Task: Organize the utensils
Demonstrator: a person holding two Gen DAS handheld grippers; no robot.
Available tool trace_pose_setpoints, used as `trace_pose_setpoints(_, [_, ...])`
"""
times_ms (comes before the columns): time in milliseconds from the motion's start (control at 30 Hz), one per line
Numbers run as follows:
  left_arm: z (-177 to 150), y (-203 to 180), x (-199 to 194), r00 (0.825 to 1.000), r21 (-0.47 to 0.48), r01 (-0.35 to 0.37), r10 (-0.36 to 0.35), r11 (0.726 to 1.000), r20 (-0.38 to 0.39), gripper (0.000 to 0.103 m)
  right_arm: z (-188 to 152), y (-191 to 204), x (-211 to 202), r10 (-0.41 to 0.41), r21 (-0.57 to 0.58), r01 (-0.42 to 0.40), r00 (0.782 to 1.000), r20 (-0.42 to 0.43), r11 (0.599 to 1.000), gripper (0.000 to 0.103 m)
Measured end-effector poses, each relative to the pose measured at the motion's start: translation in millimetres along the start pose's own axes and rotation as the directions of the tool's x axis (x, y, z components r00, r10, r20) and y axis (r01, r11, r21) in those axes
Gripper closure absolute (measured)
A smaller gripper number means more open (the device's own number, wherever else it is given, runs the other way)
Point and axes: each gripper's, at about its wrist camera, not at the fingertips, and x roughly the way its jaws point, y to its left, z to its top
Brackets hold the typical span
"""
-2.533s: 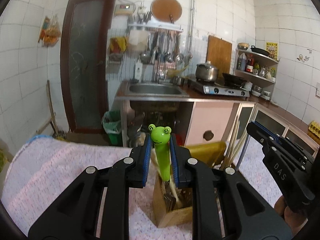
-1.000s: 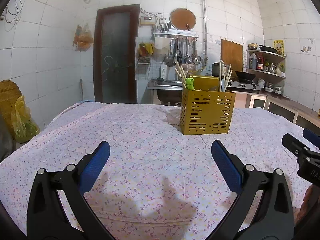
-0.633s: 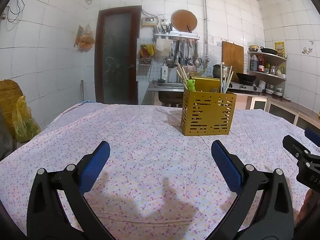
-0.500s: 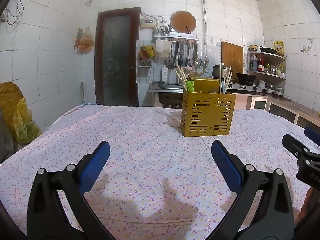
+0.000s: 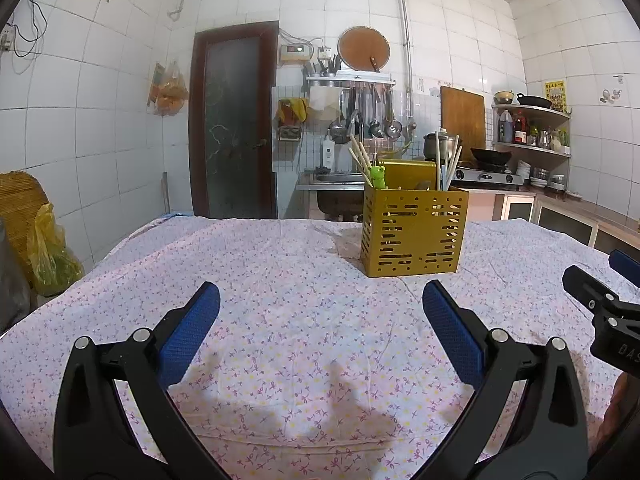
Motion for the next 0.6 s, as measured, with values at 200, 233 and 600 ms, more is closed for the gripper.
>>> trace_pose_setpoints(200, [0.3,1.7,-0.4,1.0,-0.001,-0.001,0.001,1.0,0.005,0.005,0.7,-0.8,-2.9,-0.007,-0.005,0.007,1.0,0.009,1.0,0.004])
trace_pose_setpoints(233, [0.2,2.0,-0.4,1.0,-0.001,-0.001,0.001,1.0,0.006,0.005,0.6,-0.7,-3.3,-0.008,-0.006,0.008,1.0,0.01,1.0,0.004])
trace_pose_setpoints(600, [0.0,1.4,-1.4,1.0,0.0,-0.002,0.002,1.0,0.007,0.005,0.5,0.0,-4.4,-0.008,-0.009,0.008,1.0,0.013,1.0,0.004])
